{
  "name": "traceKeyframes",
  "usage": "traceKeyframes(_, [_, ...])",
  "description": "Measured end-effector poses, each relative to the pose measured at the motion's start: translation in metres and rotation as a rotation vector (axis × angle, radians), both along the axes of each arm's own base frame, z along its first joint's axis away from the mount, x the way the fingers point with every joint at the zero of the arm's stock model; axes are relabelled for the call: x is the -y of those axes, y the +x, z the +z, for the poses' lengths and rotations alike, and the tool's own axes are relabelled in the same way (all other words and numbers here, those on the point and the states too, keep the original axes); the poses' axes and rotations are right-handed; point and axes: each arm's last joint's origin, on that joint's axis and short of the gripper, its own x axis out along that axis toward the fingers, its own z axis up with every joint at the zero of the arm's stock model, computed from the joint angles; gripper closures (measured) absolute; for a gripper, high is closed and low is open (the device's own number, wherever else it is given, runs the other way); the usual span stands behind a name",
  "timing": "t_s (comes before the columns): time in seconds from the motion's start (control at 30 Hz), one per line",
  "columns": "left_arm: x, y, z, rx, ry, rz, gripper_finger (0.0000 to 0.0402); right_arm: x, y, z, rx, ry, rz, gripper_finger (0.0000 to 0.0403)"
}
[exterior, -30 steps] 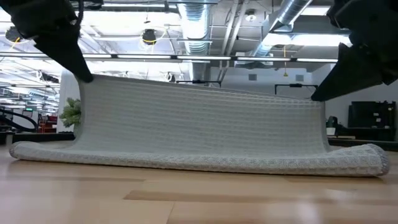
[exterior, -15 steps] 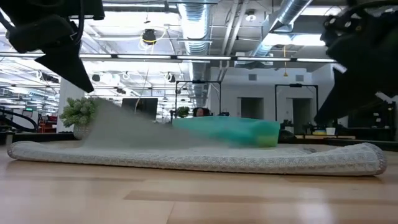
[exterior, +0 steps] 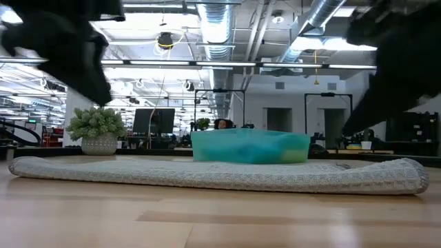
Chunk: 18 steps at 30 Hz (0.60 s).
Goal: Fold microfiber towels
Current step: Fold the gray microfiber towel
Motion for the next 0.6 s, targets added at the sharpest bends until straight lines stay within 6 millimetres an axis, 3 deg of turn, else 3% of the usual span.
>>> traceKeyframes(0.13, [0.019, -0.006, 0.000, -0.044, -0.048, -0.168, 0.0219, -0.040, 0.005, 0.009, 0.078, 0.030, 0.391, 0.0260])
traceKeyframes(0.2, [0.027, -0.011, 0.000, -0.040, -0.033, -0.215, 0.0221, -0.051, 0.006, 0.014, 0.139, -0.023, 0.493, 0.0264])
traceKeyframes(0.37, [0.042, -0.021, 0.000, 0.023, 0.005, -0.247, 0.0223, -0.050, -0.002, 0.013, 0.121, -0.124, 0.474, 0.0273])
traceKeyframes(0.6, [0.050, -0.033, -0.018, 0.071, -0.054, -0.271, 0.0223, -0.056, 0.002, 0.006, 0.130, -0.059, 0.499, 0.0263])
